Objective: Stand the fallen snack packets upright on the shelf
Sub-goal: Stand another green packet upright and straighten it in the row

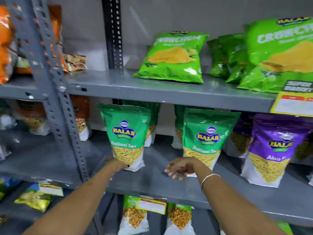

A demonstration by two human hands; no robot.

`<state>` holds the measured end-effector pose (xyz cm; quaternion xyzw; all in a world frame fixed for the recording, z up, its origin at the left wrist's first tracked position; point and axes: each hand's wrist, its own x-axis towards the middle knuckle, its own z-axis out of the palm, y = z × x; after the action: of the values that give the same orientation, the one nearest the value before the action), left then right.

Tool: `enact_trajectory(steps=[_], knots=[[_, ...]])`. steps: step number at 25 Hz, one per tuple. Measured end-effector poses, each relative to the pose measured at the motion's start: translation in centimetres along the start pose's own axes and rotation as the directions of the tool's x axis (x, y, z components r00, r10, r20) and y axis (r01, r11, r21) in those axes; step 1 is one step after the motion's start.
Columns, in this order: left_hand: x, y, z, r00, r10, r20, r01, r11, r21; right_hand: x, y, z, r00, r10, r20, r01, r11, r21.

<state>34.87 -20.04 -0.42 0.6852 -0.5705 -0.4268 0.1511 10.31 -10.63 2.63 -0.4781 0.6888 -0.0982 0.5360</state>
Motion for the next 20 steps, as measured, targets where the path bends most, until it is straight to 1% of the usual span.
enact_trajectory(steps=[1, 2, 3, 4, 5, 7, 8, 10, 12, 14, 16, 20], knots=[[1.2, -0.5, -1.3, 0.996, 0.087, -0.031, -0.086, 0.996, 0.007, 1.2, -1.5, 1.8, 0.993, -0.052, -0.107, 0.053, 0.999, 0.007], [2.5, -1.0, -2.6, 0.986, 0.159, -0.051, -0.159, 0.987, 0.004, 2.2, -3.1, 3.6, 0.97, -0.101, -0.221, 0.114, 0.992, 0.046], [3.9, -1.3, -3.4, 0.978, 0.201, -0.053, -0.202, 0.979, -0.011, 3.5, -4.2, 5.0, 0.94, -0.133, -0.315, 0.183, 0.974, 0.136], [5.2, -1.5, -4.2, 0.972, 0.23, -0.044, -0.231, 0.973, -0.026, 4.5, -5.5, 6.3, 0.906, -0.171, -0.388, 0.273, 0.935, 0.225], [5.9, -1.6, -4.5, 0.964, 0.265, -0.011, -0.265, 0.964, -0.03, 5.5, -6.5, 7.1, 0.883, -0.198, -0.425, 0.34, 0.895, 0.289], [6.6, -1.8, -4.3, 0.942, 0.328, 0.068, -0.322, 0.943, -0.083, 7.1, -7.3, 8.1, 0.868, -0.2, -0.454, 0.379, 0.858, 0.347], [6.5, -1.8, -4.0, 0.936, 0.339, 0.092, -0.327, 0.937, -0.126, 7.2, -7.7, 8.5, 0.861, -0.212, -0.462, 0.397, 0.847, 0.353], [6.2, -2.3, -3.6, 0.927, 0.364, 0.096, -0.348, 0.926, -0.146, 6.0, -8.1, 9.6, 0.849, -0.216, -0.481, 0.42, 0.829, 0.369], [5.4, -2.6, -3.3, 0.91, 0.397, 0.122, -0.388, 0.917, -0.095, 4.9, -7.7, 10.0, 0.824, -0.212, -0.525, 0.437, 0.829, 0.35], [4.0, -3.1, -3.4, 0.889, 0.434, 0.145, -0.436, 0.9, -0.019, 4.1, -6.9, 10.5, 0.82, -0.199, -0.537, 0.422, 0.845, 0.33], [2.7, -3.9, -3.3, 0.876, 0.46, 0.142, -0.469, 0.882, 0.037, 3.2, -6.2, 11.1, 0.824, -0.172, -0.54, 0.374, 0.881, 0.29], [0.5, -4.8, -3.2, 0.876, 0.471, 0.102, -0.481, 0.866, 0.132, 1.1, -5.7, 12.6, 0.833, -0.16, -0.529, 0.351, 0.893, 0.283]])
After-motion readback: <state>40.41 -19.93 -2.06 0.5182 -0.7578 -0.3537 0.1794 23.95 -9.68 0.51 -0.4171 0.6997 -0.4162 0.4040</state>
